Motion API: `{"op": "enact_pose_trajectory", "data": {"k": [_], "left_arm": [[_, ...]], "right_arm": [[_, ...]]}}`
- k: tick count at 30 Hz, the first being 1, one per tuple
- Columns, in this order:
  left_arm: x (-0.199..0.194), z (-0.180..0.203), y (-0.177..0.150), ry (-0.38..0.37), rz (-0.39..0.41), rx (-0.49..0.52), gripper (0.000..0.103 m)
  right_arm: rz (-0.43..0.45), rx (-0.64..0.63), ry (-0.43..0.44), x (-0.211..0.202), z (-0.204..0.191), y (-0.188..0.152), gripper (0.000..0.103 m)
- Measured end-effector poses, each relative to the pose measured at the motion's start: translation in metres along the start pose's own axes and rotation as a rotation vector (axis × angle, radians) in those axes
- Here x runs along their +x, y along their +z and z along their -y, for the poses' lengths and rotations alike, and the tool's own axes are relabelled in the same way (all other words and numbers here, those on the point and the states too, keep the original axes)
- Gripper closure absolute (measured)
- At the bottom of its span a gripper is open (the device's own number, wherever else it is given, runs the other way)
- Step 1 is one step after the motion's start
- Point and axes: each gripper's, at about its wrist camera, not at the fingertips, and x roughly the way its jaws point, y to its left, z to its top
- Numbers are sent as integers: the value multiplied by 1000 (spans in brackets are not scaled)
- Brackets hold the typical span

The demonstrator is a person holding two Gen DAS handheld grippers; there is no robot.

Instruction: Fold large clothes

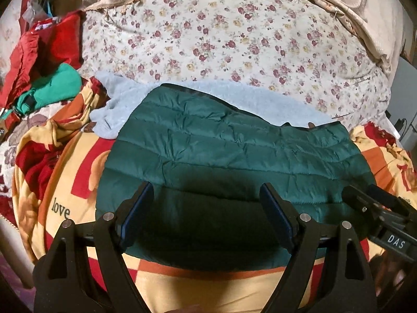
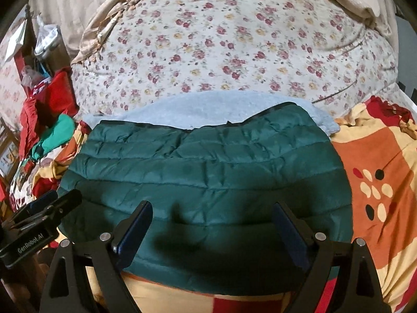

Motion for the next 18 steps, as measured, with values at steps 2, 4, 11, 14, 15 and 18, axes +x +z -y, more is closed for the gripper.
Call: {"op": "enact_pose_trajectory", "data": {"k": [2,4,11,14,15,18], "left_arm": [[0,3,-2,13,4,8,19],[0,5,-3,20,2,17,19],[2,11,-7,32,0,39,19],[2,12,-7,35,5,43,19],[2,13,-7,37,6,43,19],[2,13,-7,37,6,43,19]], "right_arm": [[4,-5,1,0,-4,-1,12],[3,-7,-1,1,-6,-1,10],[-3,-6,-5,3,-7,-3,6],[-4,-3,-3,4,-6,-3,6],[-4,-3,-2,4,-6,-3,6],[-4,-6,-2,5,-6,-3,6]]}}
